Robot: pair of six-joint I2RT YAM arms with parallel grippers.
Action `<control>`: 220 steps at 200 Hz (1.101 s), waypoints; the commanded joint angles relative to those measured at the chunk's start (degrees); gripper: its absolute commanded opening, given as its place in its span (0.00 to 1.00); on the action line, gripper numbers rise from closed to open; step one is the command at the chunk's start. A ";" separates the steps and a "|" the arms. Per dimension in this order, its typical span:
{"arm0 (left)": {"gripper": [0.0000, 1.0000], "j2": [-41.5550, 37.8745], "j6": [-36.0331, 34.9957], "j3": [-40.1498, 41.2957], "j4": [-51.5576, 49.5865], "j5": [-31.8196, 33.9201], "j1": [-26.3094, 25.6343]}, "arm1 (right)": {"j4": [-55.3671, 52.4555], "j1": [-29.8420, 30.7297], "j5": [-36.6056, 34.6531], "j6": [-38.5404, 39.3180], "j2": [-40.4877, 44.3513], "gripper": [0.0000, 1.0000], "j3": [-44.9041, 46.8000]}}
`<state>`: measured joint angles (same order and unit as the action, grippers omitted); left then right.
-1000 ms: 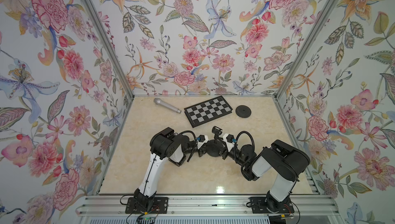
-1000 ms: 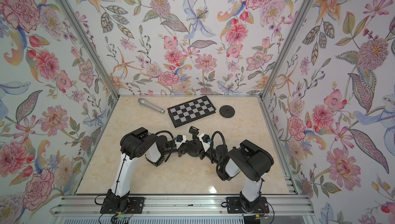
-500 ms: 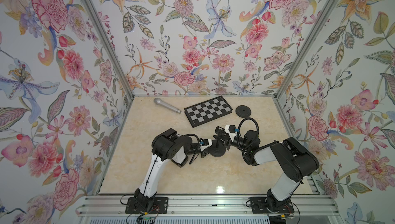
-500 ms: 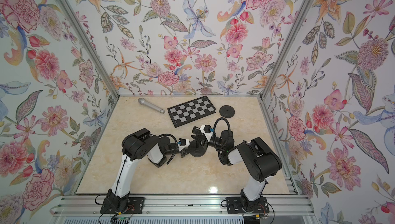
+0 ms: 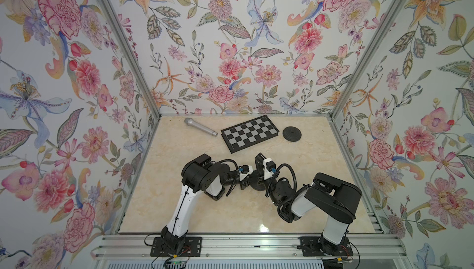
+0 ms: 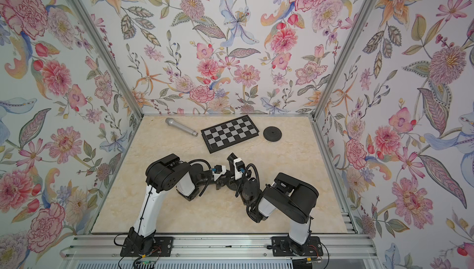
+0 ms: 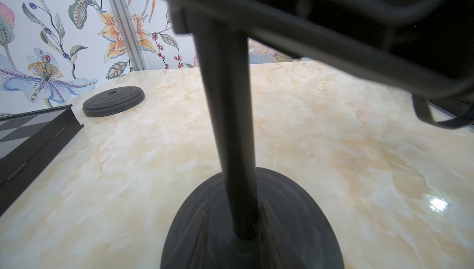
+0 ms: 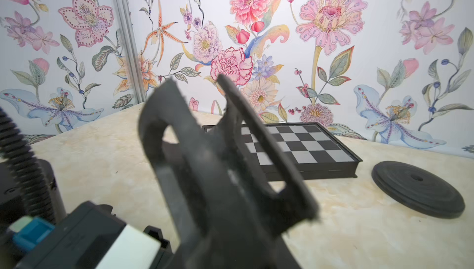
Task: Assemble a microphone stand
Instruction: Screw the microphone stand pole into the microphone stand base.
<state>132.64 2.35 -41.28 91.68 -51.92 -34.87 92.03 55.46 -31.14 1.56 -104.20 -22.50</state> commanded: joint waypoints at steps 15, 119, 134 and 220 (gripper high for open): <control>0.33 3.55 -0.83 0.56 -2.54 4.59 0.42 | -2.20 -0.66 16.35 -6.04 -0.97 0.22 3.93; 0.48 3.55 15.43 -0.87 13.68 -2.63 3.64 | -15.83 -22.36 64.59 -0.77 12.49 0.56 5.54; 0.51 3.37 15.05 -1.32 13.65 -3.50 2.91 | -22.10 -23.95 67.31 2.38 15.14 0.56 4.34; 0.64 1.13 12.68 -1.81 13.66 -2.75 0.13 | -29.79 -26.88 71.83 5.66 19.39 0.56 2.45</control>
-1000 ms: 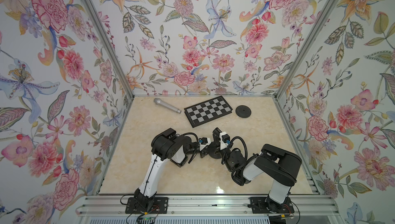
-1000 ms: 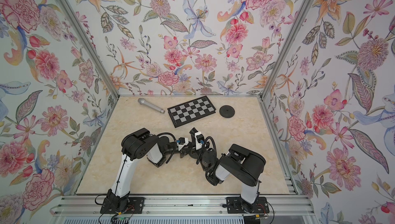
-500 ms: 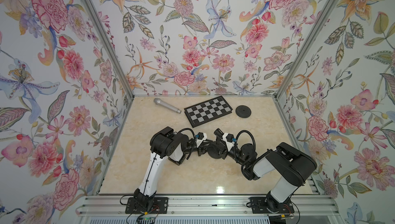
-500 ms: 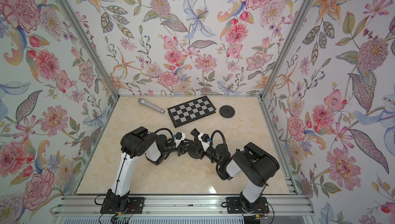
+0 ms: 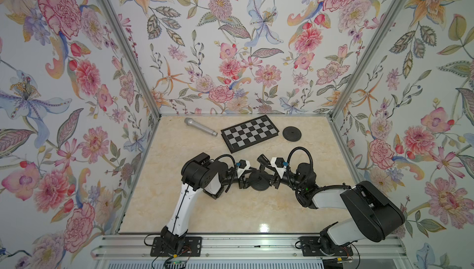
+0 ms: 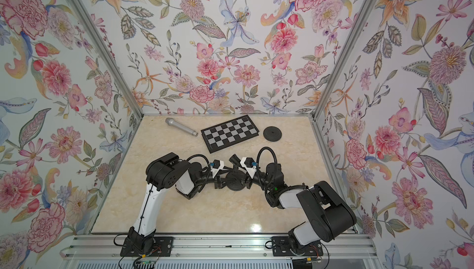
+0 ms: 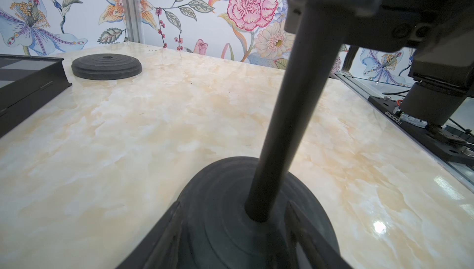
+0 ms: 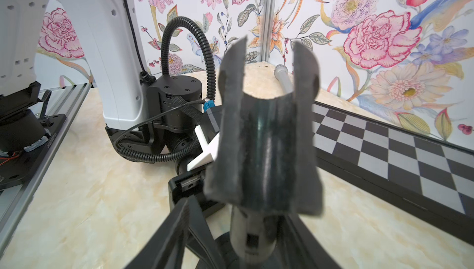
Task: Assemble a microphone stand
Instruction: Screw the microphone stand pole into the microphone stand base.
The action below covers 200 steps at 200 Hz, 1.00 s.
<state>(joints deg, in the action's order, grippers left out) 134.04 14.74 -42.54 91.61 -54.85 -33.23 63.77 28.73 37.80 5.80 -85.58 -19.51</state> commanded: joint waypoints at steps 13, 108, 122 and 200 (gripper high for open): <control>0.64 -0.36 0.20 -1.13 13.69 0.35 -2.08 | -1.63 -0.28 2.89 1.66 1.29 0.56 -0.25; 0.62 -0.32 -3.75 -0.93 13.64 -1.59 -5.28 | -6.57 -4.12 8.44 4.83 1.41 0.52 -3.38; 0.62 -0.88 -4.03 -0.70 13.64 -1.16 -5.40 | -4.72 -4.10 7.58 4.42 0.83 0.48 -3.26; 0.53 -2.38 -6.41 1.11 13.67 1.79 -6.32 | 2.77 -2.68 2.38 4.36 -1.35 0.13 -1.68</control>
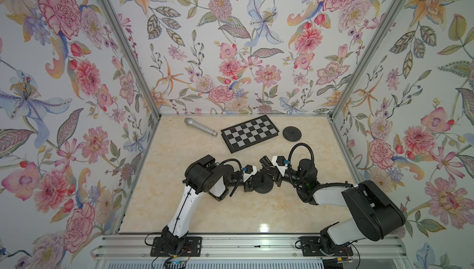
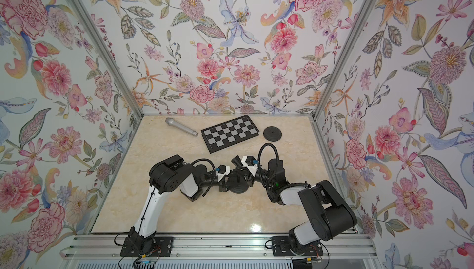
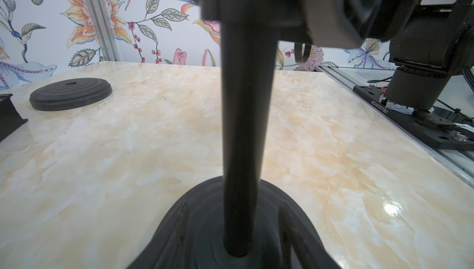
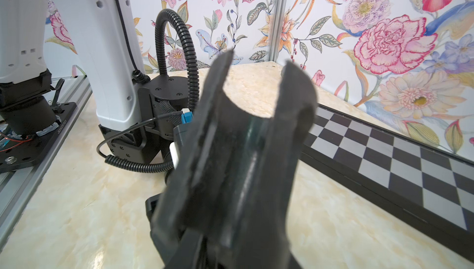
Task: Assemble a microphone stand
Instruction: Screw the microphone stand pole into the microphone stand base.
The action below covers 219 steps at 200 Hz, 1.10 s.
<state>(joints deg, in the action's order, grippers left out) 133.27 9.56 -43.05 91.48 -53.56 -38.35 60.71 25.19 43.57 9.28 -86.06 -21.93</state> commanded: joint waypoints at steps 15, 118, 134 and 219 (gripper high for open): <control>0.50 -2.73 -1.34 1.80 13.73 0.99 -1.11 | 7.48 1.51 -5.29 1.14 -1.27 0.12 1.12; 0.27 1.85 -1.97 5.37 13.71 12.90 2.57 | 12.37 15.57 -44.26 -0.44 -1.57 0.00 6.61; 0.32 2.16 -3.17 6.18 13.75 13.62 2.58 | 12.23 20.56 -56.74 -4.89 -1.57 0.00 7.71; 0.36 1.05 -8.04 5.34 5.49 13.10 1.52 | 13.99 19.39 -33.66 -6.06 0.60 0.54 10.14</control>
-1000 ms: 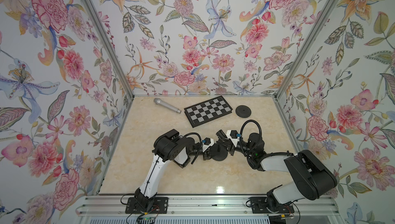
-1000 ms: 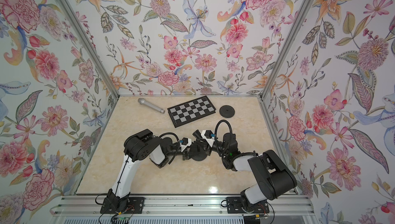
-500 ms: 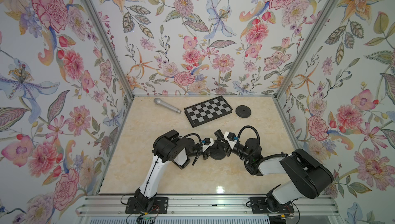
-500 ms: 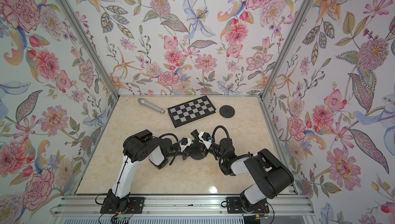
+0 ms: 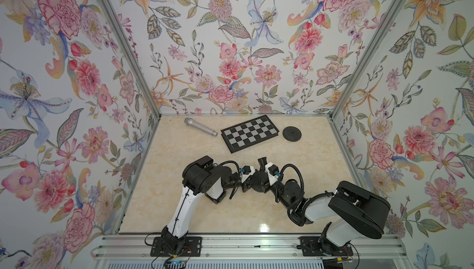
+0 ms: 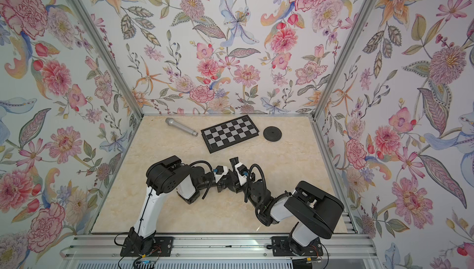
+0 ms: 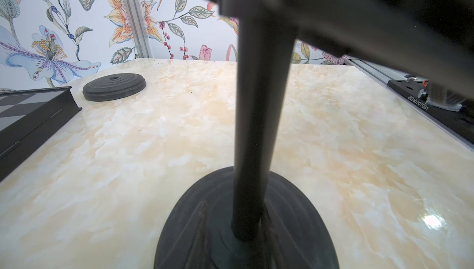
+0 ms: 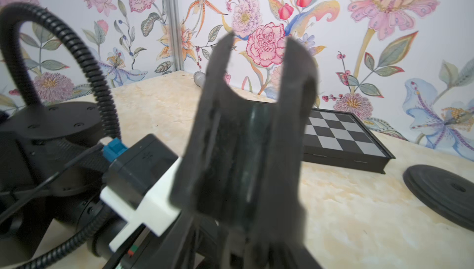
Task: Assemble a microphone stand
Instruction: Screw the microphone stand pole into the microphone stand base.
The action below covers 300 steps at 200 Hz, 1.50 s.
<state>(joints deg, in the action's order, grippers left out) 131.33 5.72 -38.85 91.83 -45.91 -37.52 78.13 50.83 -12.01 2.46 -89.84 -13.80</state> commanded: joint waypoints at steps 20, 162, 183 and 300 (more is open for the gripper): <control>0.36 2.21 -6.59 0.98 2.01 5.53 0.37 | -19.06 -15.37 43.21 6.38 10.54 0.61 -1.41; 0.40 2.64 -6.83 0.57 1.28 3.59 0.13 | -21.96 -25.16 44.74 6.30 5.86 0.00 -8.11; 0.40 2.78 -6.51 -0.32 -0.71 3.03 0.14 | -17.52 -16.14 14.23 -0.13 6.62 0.00 -2.31; 0.41 2.22 -8.46 -0.92 -5.34 2.75 0.18 | -21.16 -16.48 41.83 1.76 8.83 0.64 -3.76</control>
<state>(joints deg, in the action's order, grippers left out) 131.20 0.32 -40.16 91.20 -46.02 -37.52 65.84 41.85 -0.95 -0.97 -85.71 -15.90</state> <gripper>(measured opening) 0.411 0.589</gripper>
